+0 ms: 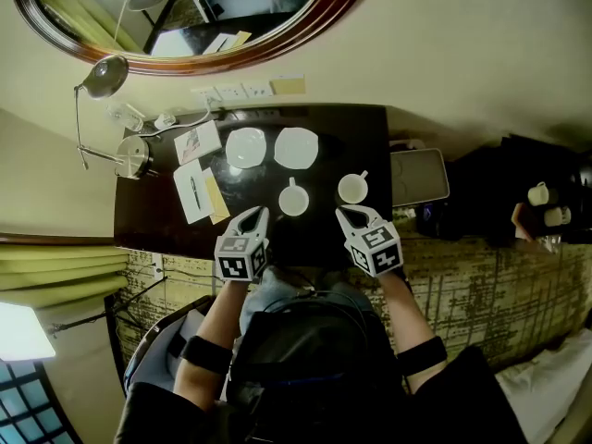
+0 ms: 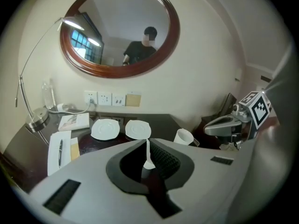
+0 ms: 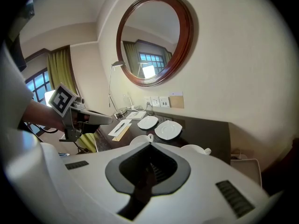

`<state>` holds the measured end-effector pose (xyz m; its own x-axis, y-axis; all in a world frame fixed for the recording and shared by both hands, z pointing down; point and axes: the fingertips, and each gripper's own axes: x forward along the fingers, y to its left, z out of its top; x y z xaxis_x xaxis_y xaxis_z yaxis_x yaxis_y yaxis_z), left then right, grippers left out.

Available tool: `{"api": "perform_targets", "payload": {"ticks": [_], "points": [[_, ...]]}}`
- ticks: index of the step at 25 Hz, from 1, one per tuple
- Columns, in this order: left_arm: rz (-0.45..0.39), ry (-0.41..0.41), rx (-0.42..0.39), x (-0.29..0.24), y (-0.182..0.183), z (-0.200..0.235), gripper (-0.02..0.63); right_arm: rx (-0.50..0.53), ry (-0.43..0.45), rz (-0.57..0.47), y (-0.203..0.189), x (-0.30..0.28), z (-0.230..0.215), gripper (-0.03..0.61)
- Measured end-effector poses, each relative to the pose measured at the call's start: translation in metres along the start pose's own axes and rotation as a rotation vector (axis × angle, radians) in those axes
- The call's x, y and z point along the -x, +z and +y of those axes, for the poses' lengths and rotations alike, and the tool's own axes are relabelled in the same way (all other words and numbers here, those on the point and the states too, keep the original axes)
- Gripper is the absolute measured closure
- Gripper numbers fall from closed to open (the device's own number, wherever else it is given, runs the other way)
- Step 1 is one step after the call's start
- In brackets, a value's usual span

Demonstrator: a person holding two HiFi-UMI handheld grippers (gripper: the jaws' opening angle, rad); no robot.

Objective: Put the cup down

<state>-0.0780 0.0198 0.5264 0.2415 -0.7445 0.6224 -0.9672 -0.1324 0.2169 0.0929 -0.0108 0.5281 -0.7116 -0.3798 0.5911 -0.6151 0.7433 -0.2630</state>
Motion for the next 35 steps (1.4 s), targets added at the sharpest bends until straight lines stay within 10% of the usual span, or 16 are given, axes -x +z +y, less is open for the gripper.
{"api": "perform_targets", "payload": {"ticks": [8,13,30,35], "points": [[0.235,-0.101,-0.158,-0.065,-0.015,-0.035,0.161,0.022,-0.013,0.035,-0.024,-0.002,-0.015,0.577],[0.384,-0.110,-0.238,-0.095,-0.033,-0.043,0.055,0.004,-0.009,0.059,-0.033,-0.005,-0.018,0.577],[0.620,-0.111,-0.323,-0.142,-0.082,-0.032,0.056,-0.080,0.007,0.103,-0.047,-0.015,-0.029,0.577],[0.623,-0.126,-0.351,-0.142,-0.082,-0.032,0.180,-0.074,0.007,0.101,-0.046,-0.021,-0.029,0.577]]}}
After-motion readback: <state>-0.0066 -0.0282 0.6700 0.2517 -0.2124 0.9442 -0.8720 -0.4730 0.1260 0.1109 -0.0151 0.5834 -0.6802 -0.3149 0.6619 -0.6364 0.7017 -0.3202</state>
